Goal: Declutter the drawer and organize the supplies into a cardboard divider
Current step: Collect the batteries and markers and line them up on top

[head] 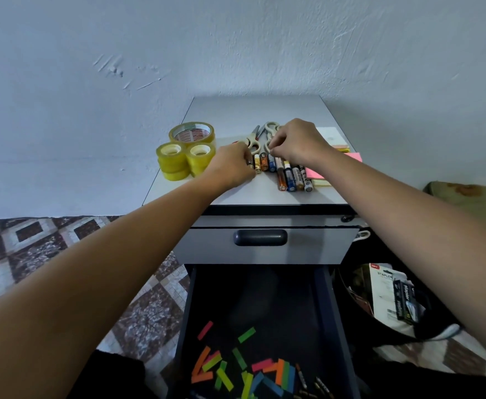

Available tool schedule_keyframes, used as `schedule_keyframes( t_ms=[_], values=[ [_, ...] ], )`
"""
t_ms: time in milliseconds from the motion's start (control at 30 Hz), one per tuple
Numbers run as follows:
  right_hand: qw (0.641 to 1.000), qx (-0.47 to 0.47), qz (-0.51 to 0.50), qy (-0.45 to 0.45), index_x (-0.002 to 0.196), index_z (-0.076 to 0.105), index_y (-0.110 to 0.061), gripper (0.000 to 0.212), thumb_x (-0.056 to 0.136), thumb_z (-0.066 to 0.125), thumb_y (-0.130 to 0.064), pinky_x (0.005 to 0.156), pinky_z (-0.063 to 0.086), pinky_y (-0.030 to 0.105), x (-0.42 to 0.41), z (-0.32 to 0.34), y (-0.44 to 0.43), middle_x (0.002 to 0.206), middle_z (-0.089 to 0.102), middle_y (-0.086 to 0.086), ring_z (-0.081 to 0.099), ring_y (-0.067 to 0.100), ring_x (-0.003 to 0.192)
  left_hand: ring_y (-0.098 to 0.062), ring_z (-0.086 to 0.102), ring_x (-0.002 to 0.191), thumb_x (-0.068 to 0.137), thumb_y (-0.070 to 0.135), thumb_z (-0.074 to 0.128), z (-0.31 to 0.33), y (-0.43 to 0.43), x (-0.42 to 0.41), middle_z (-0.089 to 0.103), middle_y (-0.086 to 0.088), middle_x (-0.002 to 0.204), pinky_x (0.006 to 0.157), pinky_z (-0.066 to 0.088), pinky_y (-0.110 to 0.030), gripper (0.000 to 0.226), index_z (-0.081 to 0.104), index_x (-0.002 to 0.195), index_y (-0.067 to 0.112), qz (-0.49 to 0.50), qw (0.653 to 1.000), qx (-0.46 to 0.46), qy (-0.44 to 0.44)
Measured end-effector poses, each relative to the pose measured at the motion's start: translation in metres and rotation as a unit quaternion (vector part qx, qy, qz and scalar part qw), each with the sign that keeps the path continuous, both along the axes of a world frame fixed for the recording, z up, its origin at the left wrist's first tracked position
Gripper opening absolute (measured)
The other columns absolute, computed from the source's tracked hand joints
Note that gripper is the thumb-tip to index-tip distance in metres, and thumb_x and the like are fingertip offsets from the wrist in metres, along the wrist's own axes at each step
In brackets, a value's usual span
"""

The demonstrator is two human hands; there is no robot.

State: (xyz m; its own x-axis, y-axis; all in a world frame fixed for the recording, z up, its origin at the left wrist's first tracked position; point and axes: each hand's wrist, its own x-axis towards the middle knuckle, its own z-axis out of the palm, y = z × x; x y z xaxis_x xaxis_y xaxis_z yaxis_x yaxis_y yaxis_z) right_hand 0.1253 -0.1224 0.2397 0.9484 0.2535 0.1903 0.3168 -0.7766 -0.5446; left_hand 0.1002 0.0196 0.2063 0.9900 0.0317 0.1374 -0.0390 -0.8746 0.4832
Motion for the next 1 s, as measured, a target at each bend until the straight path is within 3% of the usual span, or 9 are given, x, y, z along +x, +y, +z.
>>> schedule_keyframes(
  t_ms=[67, 133, 200, 300, 433, 567, 700, 867, 1000],
  values=[
    [0.999, 0.031, 0.007, -0.004, 0.093, 0.074, -0.007, 0.016, 0.084, 0.061, -0.003, 0.044, 0.033, -0.002, -0.017, 0.004, -0.004, 0.084, 0.064, -0.001, 0.053, 0.004, 0.066, -0.019, 0.057, 0.084, 0.079, 0.017, 0.065, 0.003, 0.0, -0.011, 0.064, -0.009, 0.112, 0.069, 0.042, -0.024, 0.029, 0.061, 0.107, 0.009, 0.001, 1.0, -0.022, -0.015],
    [0.998, 0.055, 0.012, -0.013, 0.094, 0.074, -0.012, 0.015, 0.084, 0.064, -0.009, 0.049, 0.034, -0.001, -0.036, 0.002, -0.011, 0.085, 0.062, -0.005, 0.053, 0.004, 0.071, -0.016, 0.054, 0.079, 0.081, 0.019, 0.066, 0.005, -0.001, -0.029, 0.065, -0.004, 0.095, 0.067, 0.041, -0.022, 0.022, 0.063, 0.102, 0.012, -0.005, 0.999, -0.046, -0.023],
    [0.996, 0.087, 0.02, 0.003, 0.09, 0.072, -0.018, 0.01, 0.084, 0.065, -0.015, 0.055, 0.038, 0.008, -0.058, -0.009, -0.02, 0.077, 0.062, -0.008, 0.052, -0.002, 0.063, -0.011, 0.051, 0.07, 0.082, 0.021, 0.067, 0.001, -0.001, -0.054, 0.058, 0.003, 0.075, 0.058, 0.038, -0.017, 0.013, 0.062, 0.093, 0.016, -0.022, 0.997, -0.065, -0.022],
    [0.992, 0.108, 0.046, 0.055, 0.08, 0.069, -0.025, 0.009, 0.083, 0.067, -0.017, 0.05, 0.035, 0.001, -0.093, -0.043, -0.032, 0.061, 0.056, -0.017, 0.051, -0.01, 0.05, 0.0, 0.049, 0.056, 0.081, 0.021, 0.07, -0.021, 0.001, -0.094, 0.054, 0.008, 0.064, 0.051, 0.036, -0.007, 0.01, 0.064, 0.087, 0.015, -0.064, 0.994, -0.094, 0.0],
    [0.974, 0.045, 0.073, 0.21, 0.083, 0.071, -0.019, 0.005, 0.083, 0.068, -0.015, 0.047, 0.038, 0.012, -0.137, -0.124, -0.037, 0.057, 0.058, -0.01, 0.051, -0.001, 0.045, -0.01, 0.058, 0.081, 0.085, 0.024, 0.066, -0.083, 0.003, -0.132, 0.057, 0.007, 0.079, 0.061, 0.034, -0.009, 0.017, 0.067, 0.098, 0.014, -0.103, 0.987, -0.014, 0.121],
    [0.941, -0.018, 0.073, 0.329, 0.09, 0.071, -0.019, 0.008, 0.084, 0.068, -0.021, 0.045, 0.037, 0.006, -0.175, -0.205, -0.038, 0.063, 0.06, -0.012, 0.053, -0.003, 0.051, -0.015, 0.059, 0.102, 0.088, 0.019, 0.059, -0.162, 0.011, -0.158, 0.065, -0.003, 0.109, 0.079, 0.037, -0.014, 0.024, 0.064, 0.11, 0.01, -0.155, 0.935, 0.065, 0.313],
    [0.908, -0.056, 0.097, 0.403, 0.101, 0.072, -0.014, 0.016, 0.087, 0.065, -0.018, 0.057, 0.039, 0.008, -0.197, -0.261, -0.034, 0.099, 0.07, -0.001, 0.059, 0.005, 0.081, -0.024, 0.057, 0.111, 0.088, 0.007, 0.051, -0.226, 0.026, -0.18, 0.063, -0.01, 0.118, 0.093, 0.041, -0.029, 0.028, 0.065, 0.112, 0.006, -0.224, 0.868, 0.145, 0.419],
    [0.883, -0.085, 0.115, 0.446, 0.098, 0.072, -0.013, 0.015, 0.085, 0.066, -0.017, 0.076, 0.049, 0.026, -0.207, -0.296, -0.03, 0.102, 0.071, 0.006, 0.067, 0.02, 0.093, -0.035, 0.053, 0.114, 0.092, 0.006, 0.048, -0.265, 0.035, -0.198, 0.058, -0.02, 0.122, 0.094, 0.041, -0.039, 0.028, 0.058, 0.117, -0.001, -0.289, 0.799, 0.266, 0.456],
    [0.889, -0.088, 0.126, 0.431, 0.099, 0.073, -0.012, 0.016, 0.086, 0.063, -0.015, 0.075, 0.046, 0.023, -0.203, -0.304, -0.026, 0.103, 0.071, 0.004, 0.064, 0.016, 0.092, -0.032, 0.051, 0.119, 0.095, 0.007, 0.046, -0.277, 0.039, -0.202, 0.053, -0.016, 0.129, 0.092, 0.045, -0.042, 0.031, 0.05, 0.126, 0.003, -0.295, 0.765, 0.33, 0.468]
  ],
)
